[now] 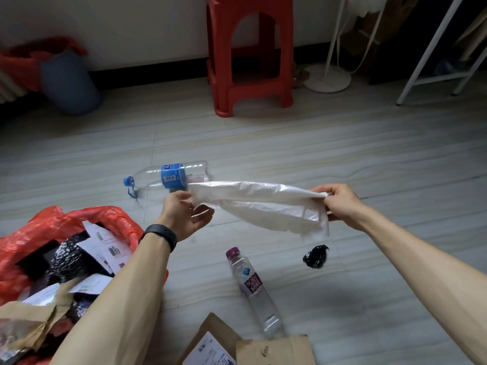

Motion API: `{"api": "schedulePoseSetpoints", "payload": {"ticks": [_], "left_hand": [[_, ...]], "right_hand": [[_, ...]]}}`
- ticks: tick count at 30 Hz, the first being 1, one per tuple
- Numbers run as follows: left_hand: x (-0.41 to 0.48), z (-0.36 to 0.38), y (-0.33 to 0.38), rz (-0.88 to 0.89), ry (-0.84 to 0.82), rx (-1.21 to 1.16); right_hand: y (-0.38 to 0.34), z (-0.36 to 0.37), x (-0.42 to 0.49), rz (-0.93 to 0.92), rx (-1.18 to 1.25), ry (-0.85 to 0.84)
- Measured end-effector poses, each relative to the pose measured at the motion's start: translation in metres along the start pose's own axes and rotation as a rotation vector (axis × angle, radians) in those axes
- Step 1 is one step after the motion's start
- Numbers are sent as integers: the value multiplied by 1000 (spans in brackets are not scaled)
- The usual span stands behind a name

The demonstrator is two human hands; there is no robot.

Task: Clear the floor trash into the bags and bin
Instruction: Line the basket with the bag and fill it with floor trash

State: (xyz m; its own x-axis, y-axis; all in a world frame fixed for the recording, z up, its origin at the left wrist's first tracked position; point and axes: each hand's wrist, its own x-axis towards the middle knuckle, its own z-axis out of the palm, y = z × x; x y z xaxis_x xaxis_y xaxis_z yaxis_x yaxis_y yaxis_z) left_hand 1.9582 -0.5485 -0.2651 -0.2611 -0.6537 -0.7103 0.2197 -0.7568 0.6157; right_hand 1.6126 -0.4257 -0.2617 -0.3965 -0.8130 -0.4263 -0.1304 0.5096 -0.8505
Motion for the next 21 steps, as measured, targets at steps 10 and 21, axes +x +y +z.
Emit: {"api": "schedulePoseSetpoints", "payload": {"ticks": [10, 21], "left_hand": [[-5, 26, 4, 310, 153, 406], [-29, 91, 19, 410, -158, 313]], "right_hand": [[1, 24, -15, 149, -334, -507], [-27, 65, -26, -98, -286, -521]]}}
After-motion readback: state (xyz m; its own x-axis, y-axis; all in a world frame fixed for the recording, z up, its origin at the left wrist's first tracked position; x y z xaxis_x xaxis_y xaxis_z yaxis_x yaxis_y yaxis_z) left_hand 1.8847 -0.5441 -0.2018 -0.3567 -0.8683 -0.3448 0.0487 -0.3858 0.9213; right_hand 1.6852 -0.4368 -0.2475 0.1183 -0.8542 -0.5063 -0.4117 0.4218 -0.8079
